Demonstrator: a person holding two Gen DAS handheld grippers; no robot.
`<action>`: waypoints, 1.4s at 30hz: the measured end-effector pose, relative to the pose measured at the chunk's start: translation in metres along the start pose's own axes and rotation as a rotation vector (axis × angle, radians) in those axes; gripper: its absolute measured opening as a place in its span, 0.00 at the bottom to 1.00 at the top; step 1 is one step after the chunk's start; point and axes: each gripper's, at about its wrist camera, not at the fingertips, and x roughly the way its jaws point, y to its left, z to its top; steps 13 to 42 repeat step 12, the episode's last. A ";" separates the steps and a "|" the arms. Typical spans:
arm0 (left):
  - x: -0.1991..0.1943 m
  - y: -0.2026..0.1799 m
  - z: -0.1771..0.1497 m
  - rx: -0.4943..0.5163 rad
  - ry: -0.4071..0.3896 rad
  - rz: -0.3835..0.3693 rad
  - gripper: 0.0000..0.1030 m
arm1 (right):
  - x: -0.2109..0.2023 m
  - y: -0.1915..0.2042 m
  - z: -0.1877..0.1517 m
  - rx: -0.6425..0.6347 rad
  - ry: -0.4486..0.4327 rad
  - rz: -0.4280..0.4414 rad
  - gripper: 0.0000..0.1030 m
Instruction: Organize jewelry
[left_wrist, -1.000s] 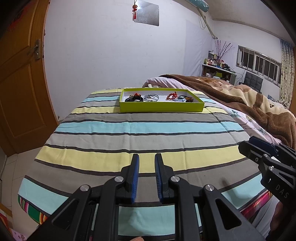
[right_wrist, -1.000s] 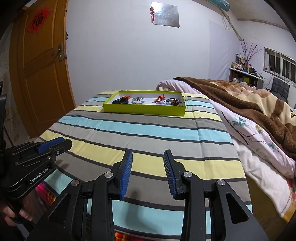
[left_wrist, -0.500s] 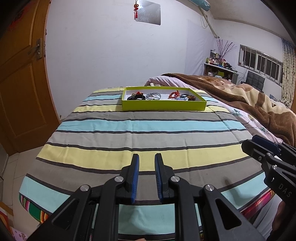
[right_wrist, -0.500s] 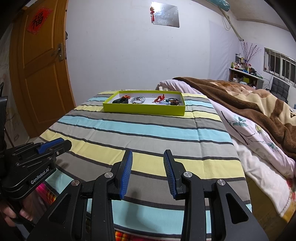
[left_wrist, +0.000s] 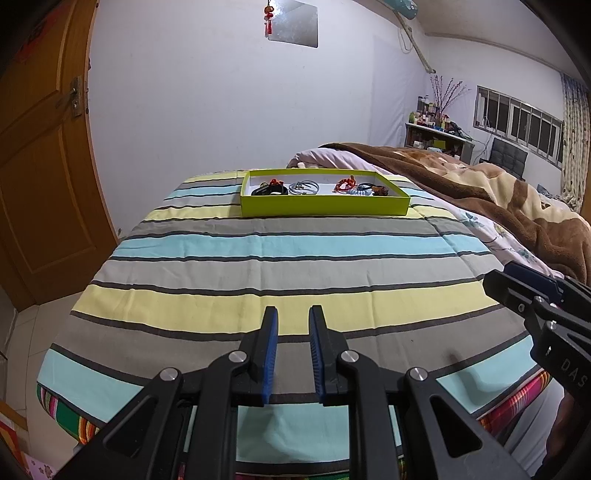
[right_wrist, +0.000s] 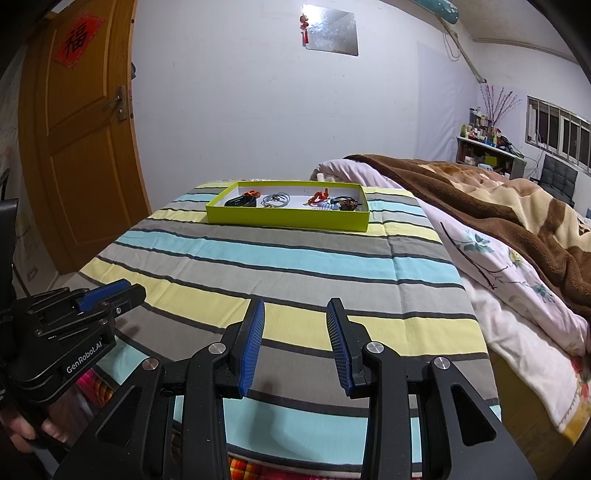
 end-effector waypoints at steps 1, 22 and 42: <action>0.000 0.000 0.000 0.001 0.001 -0.003 0.17 | 0.000 0.000 0.000 0.000 0.001 0.000 0.35; 0.000 0.001 -0.001 -0.007 -0.001 -0.013 0.17 | -0.002 0.001 0.000 -0.003 -0.001 -0.001 0.35; 0.000 0.001 -0.001 -0.007 -0.001 -0.013 0.17 | -0.002 0.001 0.000 -0.003 -0.001 -0.001 0.35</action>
